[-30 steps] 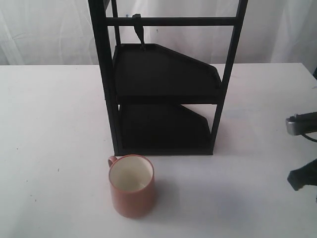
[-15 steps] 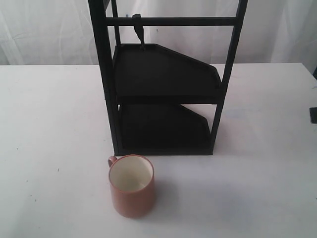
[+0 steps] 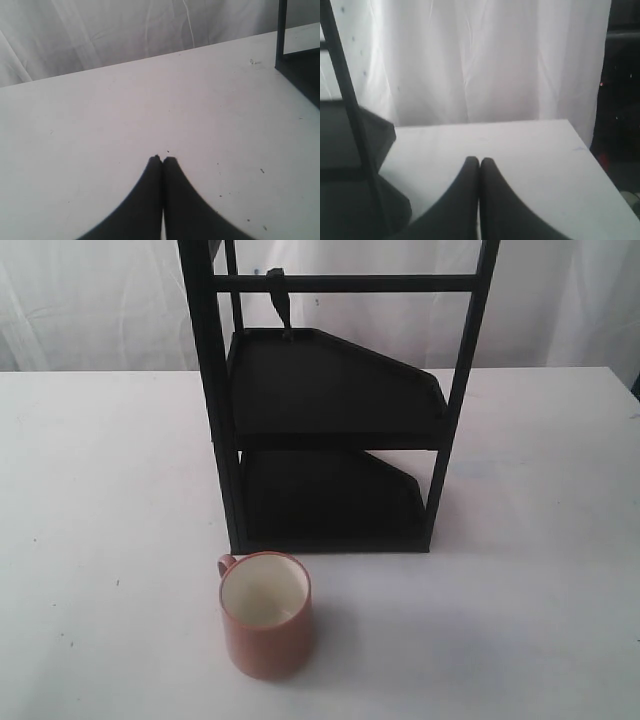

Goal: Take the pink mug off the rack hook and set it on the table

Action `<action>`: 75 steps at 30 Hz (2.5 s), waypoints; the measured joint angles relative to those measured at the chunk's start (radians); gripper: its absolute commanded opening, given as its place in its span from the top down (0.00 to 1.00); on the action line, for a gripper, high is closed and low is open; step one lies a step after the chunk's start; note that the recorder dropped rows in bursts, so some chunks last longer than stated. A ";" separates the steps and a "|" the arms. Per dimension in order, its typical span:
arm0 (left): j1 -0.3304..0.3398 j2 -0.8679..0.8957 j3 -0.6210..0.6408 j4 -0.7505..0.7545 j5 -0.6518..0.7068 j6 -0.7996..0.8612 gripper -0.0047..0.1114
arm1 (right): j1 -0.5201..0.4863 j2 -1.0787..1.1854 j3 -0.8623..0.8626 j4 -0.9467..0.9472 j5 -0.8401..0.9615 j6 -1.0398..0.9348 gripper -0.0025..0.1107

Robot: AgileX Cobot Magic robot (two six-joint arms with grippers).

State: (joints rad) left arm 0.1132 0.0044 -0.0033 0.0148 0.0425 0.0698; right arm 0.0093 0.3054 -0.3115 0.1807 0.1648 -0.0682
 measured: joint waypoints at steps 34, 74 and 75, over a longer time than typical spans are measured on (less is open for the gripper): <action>0.000 0.000 0.000 0.000 0.000 0.000 0.96 | 0.000 -0.301 0.263 0.075 -0.126 -0.306 0.98; 0.000 0.000 0.000 0.000 0.000 0.000 0.96 | -0.026 -0.301 0.306 0.064 -0.105 -0.306 0.98; 0.000 0.000 0.000 0.000 0.000 0.000 0.96 | -0.026 -0.301 0.306 0.049 -0.100 -0.306 0.98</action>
State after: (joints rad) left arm 0.1132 0.0044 -0.0033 0.0148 0.0425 0.0698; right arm -0.0172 0.0047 -0.0060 0.2297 0.0647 -0.3739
